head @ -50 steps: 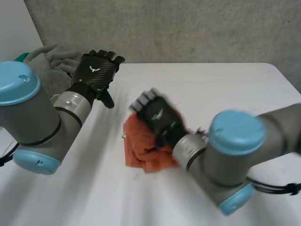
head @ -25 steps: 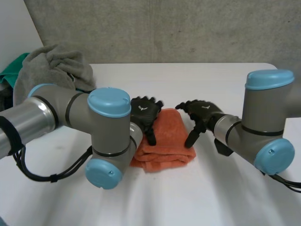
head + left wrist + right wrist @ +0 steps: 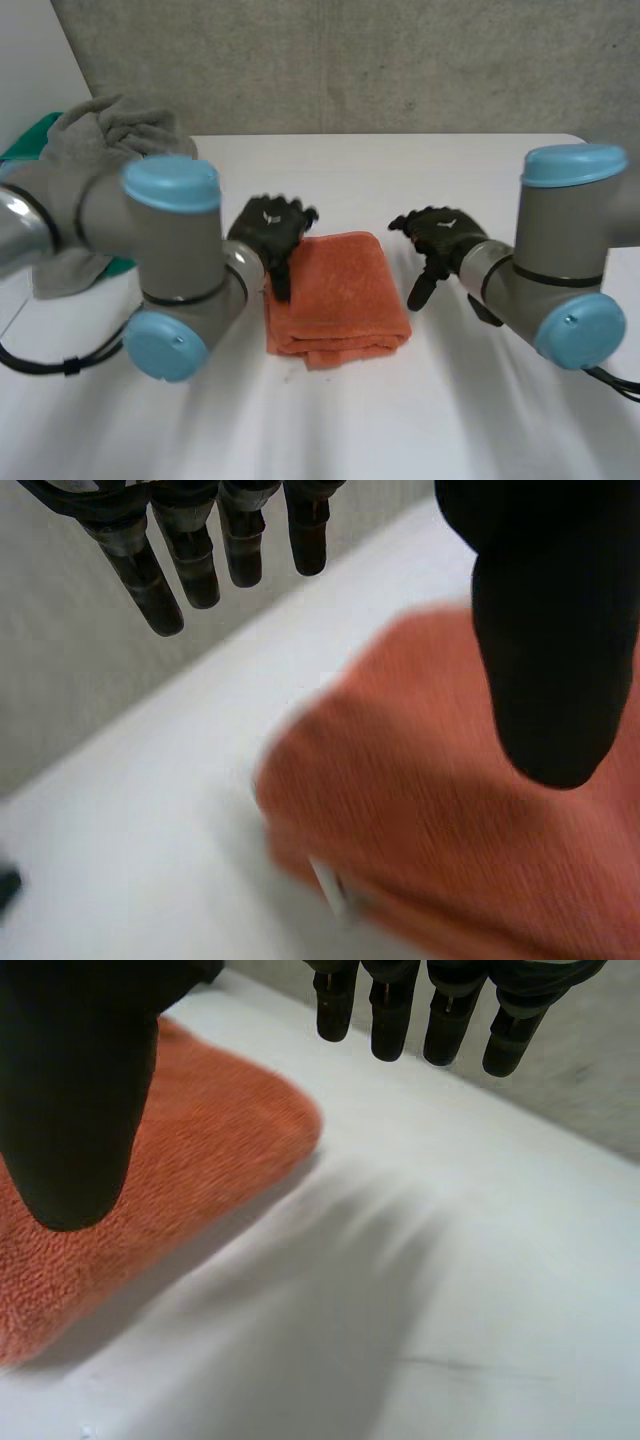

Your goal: Fold the laundry.

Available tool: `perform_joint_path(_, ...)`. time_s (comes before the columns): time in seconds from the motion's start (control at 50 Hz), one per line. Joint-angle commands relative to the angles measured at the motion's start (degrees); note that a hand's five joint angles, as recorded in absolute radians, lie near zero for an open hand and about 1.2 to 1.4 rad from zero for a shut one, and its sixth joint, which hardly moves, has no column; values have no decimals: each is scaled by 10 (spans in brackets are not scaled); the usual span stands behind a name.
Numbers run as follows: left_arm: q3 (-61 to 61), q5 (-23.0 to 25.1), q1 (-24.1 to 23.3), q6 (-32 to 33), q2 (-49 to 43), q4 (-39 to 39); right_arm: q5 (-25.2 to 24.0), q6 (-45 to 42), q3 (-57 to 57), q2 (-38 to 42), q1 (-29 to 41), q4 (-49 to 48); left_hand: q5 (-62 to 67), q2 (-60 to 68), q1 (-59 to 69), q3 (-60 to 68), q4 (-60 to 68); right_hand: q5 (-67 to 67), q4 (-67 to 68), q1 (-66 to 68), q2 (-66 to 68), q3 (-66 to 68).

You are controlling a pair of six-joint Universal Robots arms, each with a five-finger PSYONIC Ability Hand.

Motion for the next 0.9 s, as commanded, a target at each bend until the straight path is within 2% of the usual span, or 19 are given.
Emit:
perform_joint_path(0.02, 27, 127, 42, -5, 65, 2, 14, 34, 114, -49, -3, -48, -26, -17, -9, -19, -16, -26, -17, -28, -23, -18)
perform_joint_path(0.08, 39, 189, 45, -6, 72, -3, 10, 58, 142, -49, 1, -53, -26, -17, -9, -19, -16, -26, -17, -28, -23, -18)
perform_joint_path(0.1, 44, 235, 48, -7, 73, -6, 9, 76, 156, -49, 5, -59, -26, -17, -9, -19, -16, -26, -17, -28, -23, -18)
perform_joint_path(0.18, 49, 322, 49, -28, 74, -20, 6, 109, 179, -44, 17, -100, -25, -16, -7, -17, -14, -26, -17, -28, -23, -18)
perform_joint_path(0.26, 52, 360, 44, -49, 74, -33, 1, 130, 185, -39, 29, -136, -23, -14, -6, -16, -12, -26, -17, -28, -23, -18)
perform_joint_path(0.42, 51, 367, 38, -56, 81, -34, 2, 142, 152, 12, 59, -149, -23, -14, -6, -16, -12, -15, -6, -17, -12, -7)
perform_joint_path(0.52, 51, 365, 32, -57, 84, -33, 3, 139, 125, 51, 65, -149, -23, -14, -6, -16, -12, 95, 104, 94, 99, 104)
perform_joint_path(0.56, 51, 363, 31, -57, 84, -33, 3, 139, 111, 62, 68, -151, -21, -12, -4, -14, -11, 308, 317, 307, 312, 317)
perform_joint_path(0.6, 51, 362, 30, -57, 84, -33, 7, 138, 103, 66, 67, -163, -20, -11, -2, -12, -9, 672, 681, 670, 675, 681)
perform_joint_path(0.76, 50, 361, 27, -57, 85, -33, 37, 135, 83, 45, 49, -234, -20, -11, -2, -12, -9, 674, 683, 672, 677, 682)
perform_joint_path(0.9, 52, 361, 27, -57, 95, -33, 30, 97, -7, 79, -81, -219, -20, -11, -2, -12, -9, 674, 683, 672, 677, 682)
